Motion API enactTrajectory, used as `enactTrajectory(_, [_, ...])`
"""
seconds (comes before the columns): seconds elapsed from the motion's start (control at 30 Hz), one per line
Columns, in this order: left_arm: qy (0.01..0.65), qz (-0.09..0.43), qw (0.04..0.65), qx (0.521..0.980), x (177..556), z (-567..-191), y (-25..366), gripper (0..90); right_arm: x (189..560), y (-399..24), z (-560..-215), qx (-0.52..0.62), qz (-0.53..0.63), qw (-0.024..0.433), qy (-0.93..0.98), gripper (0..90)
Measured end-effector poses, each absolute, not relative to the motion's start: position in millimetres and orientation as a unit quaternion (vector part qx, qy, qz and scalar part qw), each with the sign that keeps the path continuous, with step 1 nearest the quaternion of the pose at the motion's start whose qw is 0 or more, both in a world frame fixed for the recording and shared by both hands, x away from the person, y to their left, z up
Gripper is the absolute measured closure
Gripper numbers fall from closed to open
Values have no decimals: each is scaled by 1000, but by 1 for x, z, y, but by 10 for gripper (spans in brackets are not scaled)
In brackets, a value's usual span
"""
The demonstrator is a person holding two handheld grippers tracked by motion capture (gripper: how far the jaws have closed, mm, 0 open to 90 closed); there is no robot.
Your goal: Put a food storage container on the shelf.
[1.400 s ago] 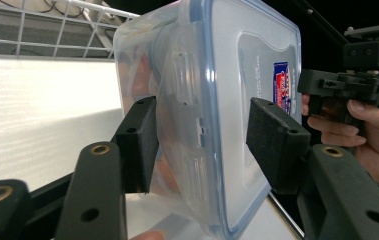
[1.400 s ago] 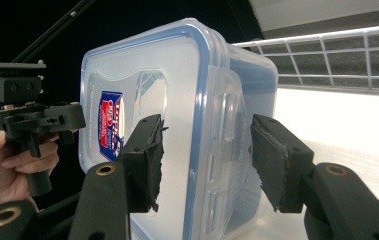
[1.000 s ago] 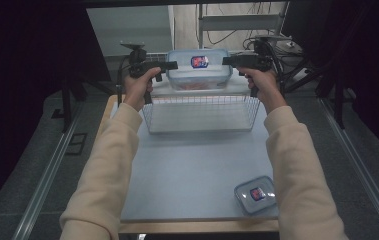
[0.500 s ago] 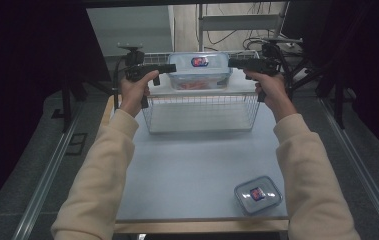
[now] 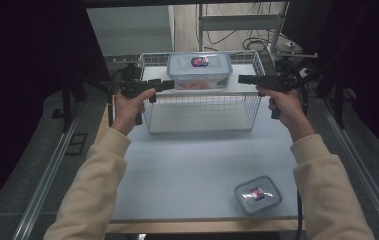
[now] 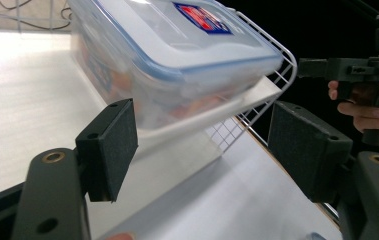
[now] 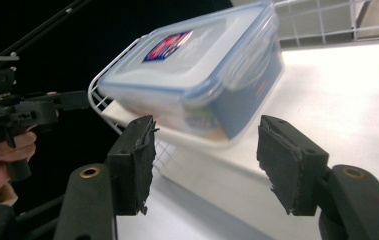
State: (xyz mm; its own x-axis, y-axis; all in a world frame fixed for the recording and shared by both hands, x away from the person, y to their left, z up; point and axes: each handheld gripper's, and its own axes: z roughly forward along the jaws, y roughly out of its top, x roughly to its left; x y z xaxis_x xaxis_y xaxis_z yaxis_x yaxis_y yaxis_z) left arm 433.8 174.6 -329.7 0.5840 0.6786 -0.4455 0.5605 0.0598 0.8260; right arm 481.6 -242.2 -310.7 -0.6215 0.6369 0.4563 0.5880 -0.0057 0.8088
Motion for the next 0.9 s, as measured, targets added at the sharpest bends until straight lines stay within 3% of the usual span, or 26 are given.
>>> enactTrajectory(0.9, [421, 8, 587, 692, 359, -407, 180, 278, 402, -271, -388, 382, 561, -8, 734, 390])
